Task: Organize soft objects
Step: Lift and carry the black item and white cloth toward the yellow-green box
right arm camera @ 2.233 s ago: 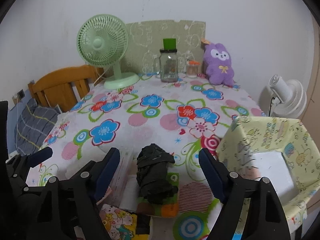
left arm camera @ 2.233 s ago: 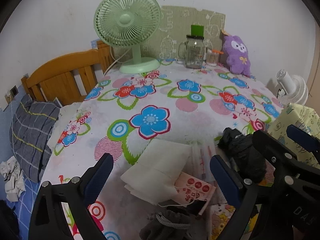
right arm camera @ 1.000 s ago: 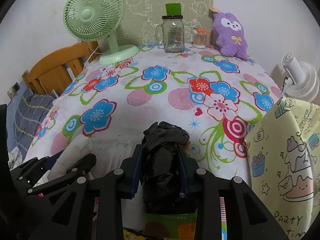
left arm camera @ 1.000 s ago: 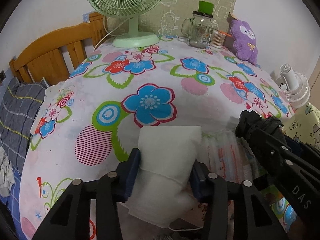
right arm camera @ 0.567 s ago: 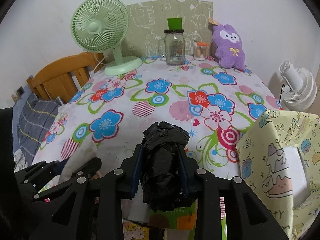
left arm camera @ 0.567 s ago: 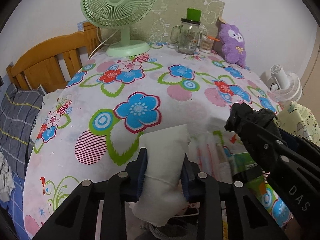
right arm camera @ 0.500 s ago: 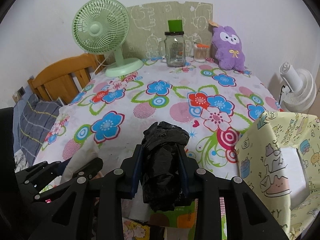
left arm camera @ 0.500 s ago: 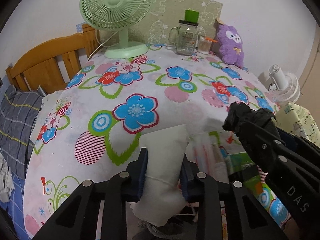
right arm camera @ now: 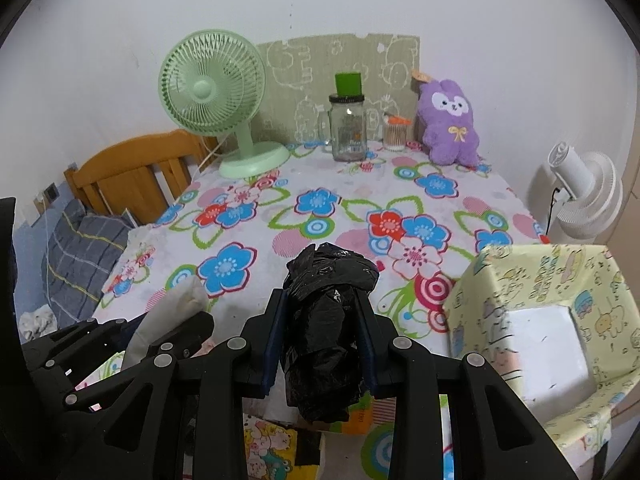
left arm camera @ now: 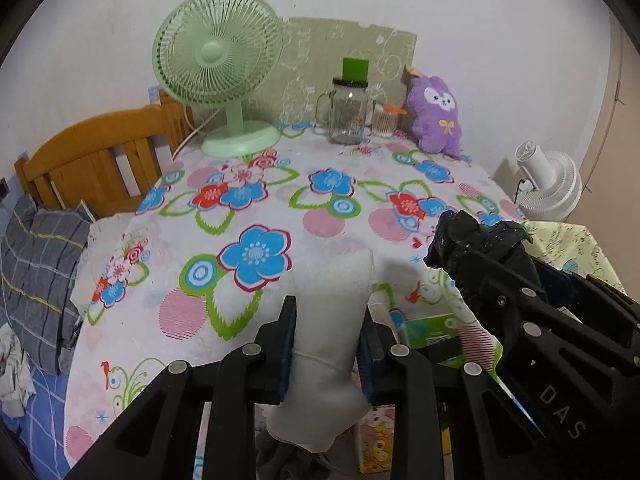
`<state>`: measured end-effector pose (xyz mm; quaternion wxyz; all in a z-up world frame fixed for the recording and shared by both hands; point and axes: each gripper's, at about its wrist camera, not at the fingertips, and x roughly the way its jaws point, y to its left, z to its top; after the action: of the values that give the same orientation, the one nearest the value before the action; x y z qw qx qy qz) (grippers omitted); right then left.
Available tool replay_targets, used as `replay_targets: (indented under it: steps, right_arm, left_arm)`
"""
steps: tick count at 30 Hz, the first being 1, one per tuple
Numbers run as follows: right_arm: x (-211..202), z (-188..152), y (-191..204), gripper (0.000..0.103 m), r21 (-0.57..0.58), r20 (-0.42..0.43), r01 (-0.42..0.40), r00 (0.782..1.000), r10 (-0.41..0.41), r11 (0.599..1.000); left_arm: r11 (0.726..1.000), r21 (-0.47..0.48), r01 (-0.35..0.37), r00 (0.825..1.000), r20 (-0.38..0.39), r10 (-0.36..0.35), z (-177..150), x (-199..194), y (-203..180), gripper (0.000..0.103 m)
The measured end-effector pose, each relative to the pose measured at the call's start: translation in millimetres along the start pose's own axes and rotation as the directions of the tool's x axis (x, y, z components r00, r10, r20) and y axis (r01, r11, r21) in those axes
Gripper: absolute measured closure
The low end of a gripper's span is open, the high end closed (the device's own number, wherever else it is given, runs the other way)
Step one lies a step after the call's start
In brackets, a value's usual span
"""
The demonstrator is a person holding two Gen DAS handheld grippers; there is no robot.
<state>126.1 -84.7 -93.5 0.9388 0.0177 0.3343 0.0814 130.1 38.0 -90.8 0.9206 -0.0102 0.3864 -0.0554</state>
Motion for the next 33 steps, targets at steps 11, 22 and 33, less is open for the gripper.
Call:
replay_targets:
  steps: [11,22,33]
  right_arm:
    - [-46,8,-9,0.067,0.000,0.076,0.006,0.997,-0.006,1.000]
    - [-81,14,-30,0.067,0.009,0.130,0.023,0.991,-0.024,1.000]
    - [-92,12,-60,0.067,0.024,0.143,0.028,0.989,-0.031,0.999]
  left_arm:
    - [1.000,0.017,-0.009,0.997,0.081,0.008,8,-40,-20,0.077]
    - [1.000,0.022,-0.019,0.989,0.149,0.015,14,-69,-47,0.077]
    - [0.998,0.047,-0.039,0.985,0.169,0.031,17,-73,-80,0.077]
